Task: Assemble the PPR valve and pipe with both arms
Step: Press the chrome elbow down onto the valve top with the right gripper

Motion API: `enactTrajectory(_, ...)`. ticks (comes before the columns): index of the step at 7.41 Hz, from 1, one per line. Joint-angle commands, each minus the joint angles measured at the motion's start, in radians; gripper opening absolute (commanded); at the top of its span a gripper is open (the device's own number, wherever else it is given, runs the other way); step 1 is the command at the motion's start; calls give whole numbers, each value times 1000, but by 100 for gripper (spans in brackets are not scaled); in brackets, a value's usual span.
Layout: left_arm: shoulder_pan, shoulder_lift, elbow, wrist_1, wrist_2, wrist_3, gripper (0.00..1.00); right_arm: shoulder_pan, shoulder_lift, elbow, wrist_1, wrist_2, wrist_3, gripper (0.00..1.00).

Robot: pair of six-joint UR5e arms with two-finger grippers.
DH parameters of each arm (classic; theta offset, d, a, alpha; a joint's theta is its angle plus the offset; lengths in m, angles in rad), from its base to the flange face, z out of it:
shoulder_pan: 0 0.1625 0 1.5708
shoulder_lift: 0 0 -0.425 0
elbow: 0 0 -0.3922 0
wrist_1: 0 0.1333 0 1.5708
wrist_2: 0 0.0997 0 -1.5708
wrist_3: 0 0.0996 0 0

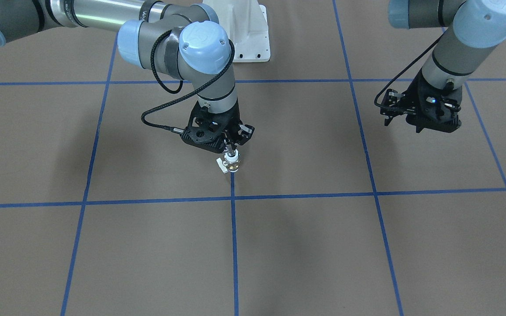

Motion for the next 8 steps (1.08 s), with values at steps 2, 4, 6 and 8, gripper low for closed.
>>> enactTrajectory(2, 0, -1, -5, 2, 0, -2, 77, -4, 3, -10, 4, -1, 1, 0)
enactTrajectory(4, 0, -1, -6, 3, -6, -3, 77, -7, 3, -18, 6, -1, 0, 0)
enactTrajectory(6, 0, -1, -8, 3, -14, -6, 77, -7, 3, -21, 7, -1, -6, 0)
enactTrajectory(8, 0, -2, -12, 5, -14, -8, 77, -6, 3, -22, 9, -1, 0, 8)
